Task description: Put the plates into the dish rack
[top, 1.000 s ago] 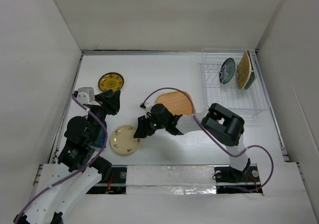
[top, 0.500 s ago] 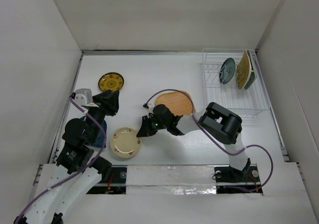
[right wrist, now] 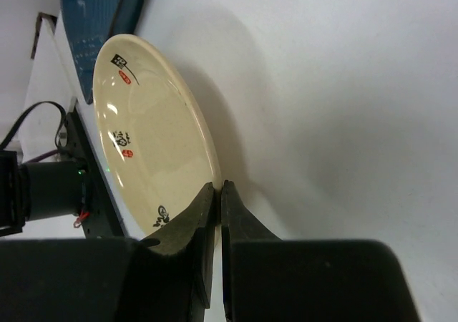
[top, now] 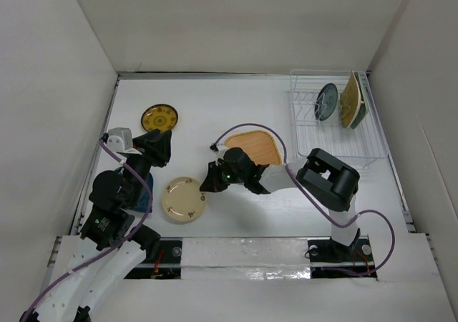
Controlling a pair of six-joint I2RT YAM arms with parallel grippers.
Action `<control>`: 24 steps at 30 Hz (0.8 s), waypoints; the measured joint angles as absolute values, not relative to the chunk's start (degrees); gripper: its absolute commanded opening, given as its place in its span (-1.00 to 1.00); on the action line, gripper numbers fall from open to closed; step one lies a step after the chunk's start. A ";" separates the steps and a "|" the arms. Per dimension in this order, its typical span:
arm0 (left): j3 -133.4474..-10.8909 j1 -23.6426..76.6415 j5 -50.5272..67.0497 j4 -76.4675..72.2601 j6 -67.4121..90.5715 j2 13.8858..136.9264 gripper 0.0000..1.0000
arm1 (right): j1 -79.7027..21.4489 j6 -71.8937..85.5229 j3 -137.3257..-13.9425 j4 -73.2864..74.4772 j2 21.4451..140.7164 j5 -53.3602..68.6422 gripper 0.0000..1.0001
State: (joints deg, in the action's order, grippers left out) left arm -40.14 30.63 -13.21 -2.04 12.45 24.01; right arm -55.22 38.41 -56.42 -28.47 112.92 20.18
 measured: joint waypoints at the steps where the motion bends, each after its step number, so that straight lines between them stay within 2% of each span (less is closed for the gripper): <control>1: -40.14 30.63 -12.95 -2.02 12.45 23.81 -0.27 | -54.96 38.06 -56.40 -28.16 112.07 19.75 -1.00; 8: -40.14 30.63 -10.52 -2.04 12.71 20.64 -0.22 | -50.39 36.07 -55.51 -26.63 102.24 16.93 -1.00; 13: -40.14 30.63 -7.46 -2.17 13.19 19.11 -0.16 | -45.10 31.99 -55.64 -20.29 91.96 11.57 -1.00; 18: -40.14 30.63 -3.81 -2.09 13.58 18.44 -0.14 | -35.05 24.51 -57.84 -9.10 79.42 -1.28 -1.00; 24: -40.14 30.63 -0.34 -2.15 14.15 14.98 -0.13 | -25.04 15.16 -63.96 -4.19 71.68 -26.02 -1.00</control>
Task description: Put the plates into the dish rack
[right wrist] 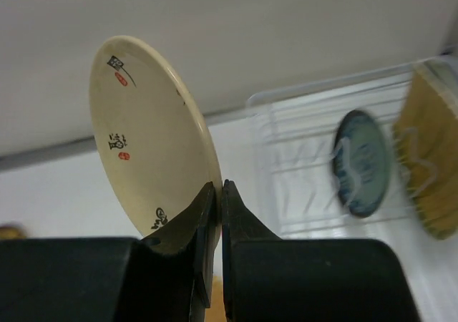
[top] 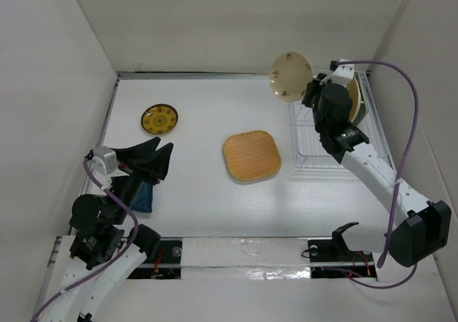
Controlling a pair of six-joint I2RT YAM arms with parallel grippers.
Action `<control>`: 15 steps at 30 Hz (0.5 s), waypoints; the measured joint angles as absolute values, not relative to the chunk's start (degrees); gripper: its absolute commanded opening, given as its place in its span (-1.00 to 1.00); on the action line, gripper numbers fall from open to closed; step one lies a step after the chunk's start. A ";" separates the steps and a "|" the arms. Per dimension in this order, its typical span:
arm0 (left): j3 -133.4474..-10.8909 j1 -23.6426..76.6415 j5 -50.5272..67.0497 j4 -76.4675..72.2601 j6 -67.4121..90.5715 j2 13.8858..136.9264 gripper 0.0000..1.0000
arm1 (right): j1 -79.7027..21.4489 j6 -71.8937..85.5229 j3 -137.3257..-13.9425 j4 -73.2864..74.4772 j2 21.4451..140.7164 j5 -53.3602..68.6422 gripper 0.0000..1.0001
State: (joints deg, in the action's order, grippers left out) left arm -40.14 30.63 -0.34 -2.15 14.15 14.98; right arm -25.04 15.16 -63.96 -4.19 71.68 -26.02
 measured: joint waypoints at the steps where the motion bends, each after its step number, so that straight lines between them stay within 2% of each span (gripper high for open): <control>1: -40.14 30.63 0.10 -2.28 14.26 14.28 -0.13 | -24.32 13.56 -65.41 -4.10 71.92 -29.12 -1.00; 9: -40.14 30.63 3.62 -2.55 15.38 10.96 -0.11 | -19.97 -7.90 -78.43 -7.42 82.83 -50.22 -1.00; 15: -40.12 30.63 4.58 -3.27 15.75 7.27 -0.09 | -15.46 -20.99 -79.05 -10.44 91.20 -57.10 -1.00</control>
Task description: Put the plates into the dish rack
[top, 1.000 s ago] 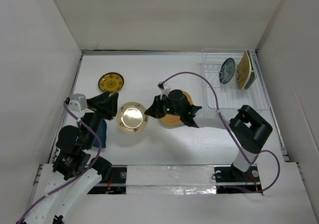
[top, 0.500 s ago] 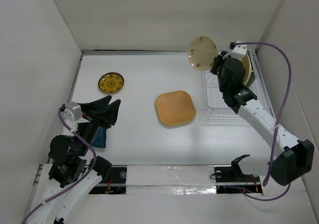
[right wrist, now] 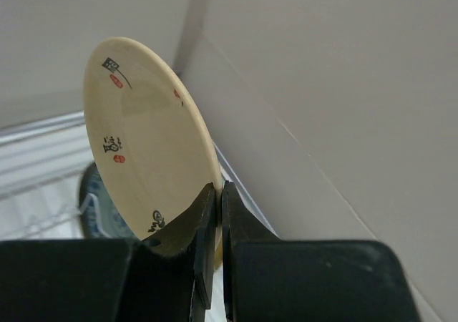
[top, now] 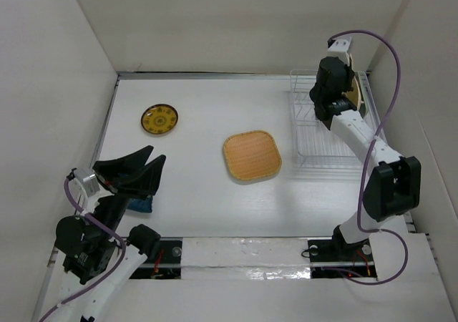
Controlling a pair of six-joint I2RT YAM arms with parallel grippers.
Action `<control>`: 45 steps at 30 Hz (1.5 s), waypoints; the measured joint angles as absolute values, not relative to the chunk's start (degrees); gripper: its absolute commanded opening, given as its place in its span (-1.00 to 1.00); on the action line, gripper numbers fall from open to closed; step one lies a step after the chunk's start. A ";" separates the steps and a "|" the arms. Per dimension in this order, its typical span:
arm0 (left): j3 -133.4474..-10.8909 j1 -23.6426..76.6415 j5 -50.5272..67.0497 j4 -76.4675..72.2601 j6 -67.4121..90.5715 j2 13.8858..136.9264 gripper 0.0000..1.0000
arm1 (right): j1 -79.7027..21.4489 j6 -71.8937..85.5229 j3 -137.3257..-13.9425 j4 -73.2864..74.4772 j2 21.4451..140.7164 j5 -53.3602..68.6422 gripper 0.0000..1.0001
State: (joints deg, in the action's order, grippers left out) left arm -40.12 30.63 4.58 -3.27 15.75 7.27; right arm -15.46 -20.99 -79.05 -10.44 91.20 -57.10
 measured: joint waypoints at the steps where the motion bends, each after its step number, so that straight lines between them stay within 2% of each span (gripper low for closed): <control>1: -40.10 30.63 4.71 -3.44 15.79 6.87 -0.09 | -14.87 -22.33 -79.05 -10.48 92.14 -57.67 -1.00; 12: -39.72 30.63 5.58 -3.64 16.45 5.37 -0.09 | -12.34 -33.47 -79.72 -13.45 96.25 -59.53 -1.00; 29: -39.70 30.63 5.58 -3.62 16.49 5.17 -0.08 | -10.68 -37.15 -79.53 -15.94 106.30 -57.67 -1.00; 45: -38.96 30.63 5.61 -3.62 16.56 5.17 -0.08 | -9.87 -39.09 -74.96 -25.63 104.62 -57.06 -1.00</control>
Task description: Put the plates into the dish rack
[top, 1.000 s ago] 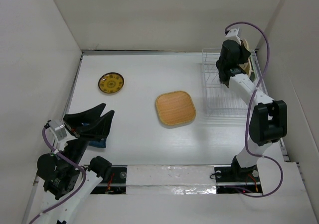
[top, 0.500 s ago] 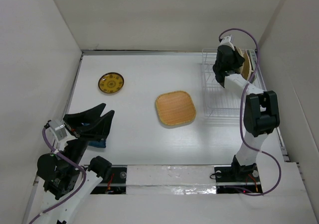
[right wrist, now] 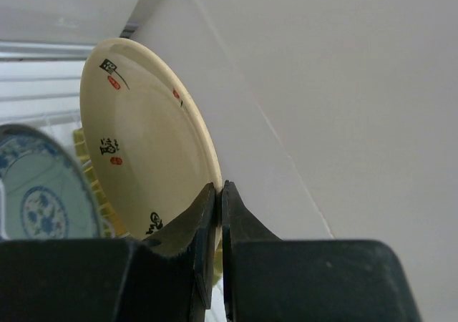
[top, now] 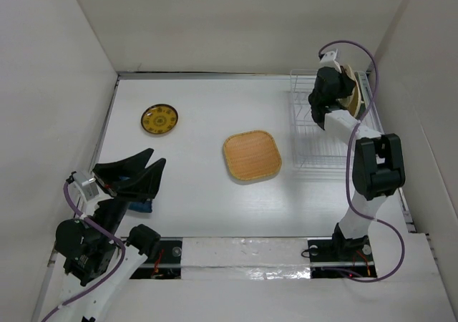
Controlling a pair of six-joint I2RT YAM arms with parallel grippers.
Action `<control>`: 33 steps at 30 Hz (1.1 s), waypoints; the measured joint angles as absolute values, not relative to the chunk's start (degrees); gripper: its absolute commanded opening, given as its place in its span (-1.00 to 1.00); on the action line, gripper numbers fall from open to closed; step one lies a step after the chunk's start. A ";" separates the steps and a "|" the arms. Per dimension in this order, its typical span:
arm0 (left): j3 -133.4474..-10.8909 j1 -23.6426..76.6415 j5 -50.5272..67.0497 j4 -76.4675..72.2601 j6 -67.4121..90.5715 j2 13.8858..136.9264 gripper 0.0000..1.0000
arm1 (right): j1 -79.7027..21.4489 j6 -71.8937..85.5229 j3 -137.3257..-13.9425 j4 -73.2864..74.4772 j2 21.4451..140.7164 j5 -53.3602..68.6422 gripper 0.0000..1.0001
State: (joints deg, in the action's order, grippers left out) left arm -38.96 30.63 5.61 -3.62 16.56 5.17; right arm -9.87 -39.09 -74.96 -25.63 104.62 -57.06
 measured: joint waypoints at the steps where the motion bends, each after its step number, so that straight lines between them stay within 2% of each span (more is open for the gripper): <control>1: -38.96 30.63 5.61 -3.62 16.56 5.17 -0.08 | -9.72 -39.68 -74.70 -26.65 104.01 -57.28 -1.00; 14: -38.96 30.63 5.61 -3.62 16.58 5.19 -0.08 | -8.69 -36.82 -68.64 -28.71 102.21 -57.89 -1.00; 23: -38.96 30.63 5.56 -3.64 16.56 5.72 -0.08 | -8.60 -25.78 -68.34 -20.97 103.00 -55.31 -0.98; 26: -38.96 30.63 5.54 -3.62 16.56 6.26 -0.07 | -8.58 -21.04 -69.21 -17.06 103.72 -53.95 -0.75; 30: -38.96 30.63 5.34 -3.60 16.56 6.98 -0.08 | -8.21 -15.42 -70.98 -12.60 104.62 -52.62 -0.09; 33: -38.96 30.63 5.15 -3.60 16.53 7.49 -0.08 | -8.16 -12.21 -71.88 -11.11 104.53 -52.47 -0.06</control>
State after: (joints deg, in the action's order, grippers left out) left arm -38.96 30.63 5.15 -3.60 16.53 7.49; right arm -8.16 -12.21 -71.88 -11.11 104.53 -52.47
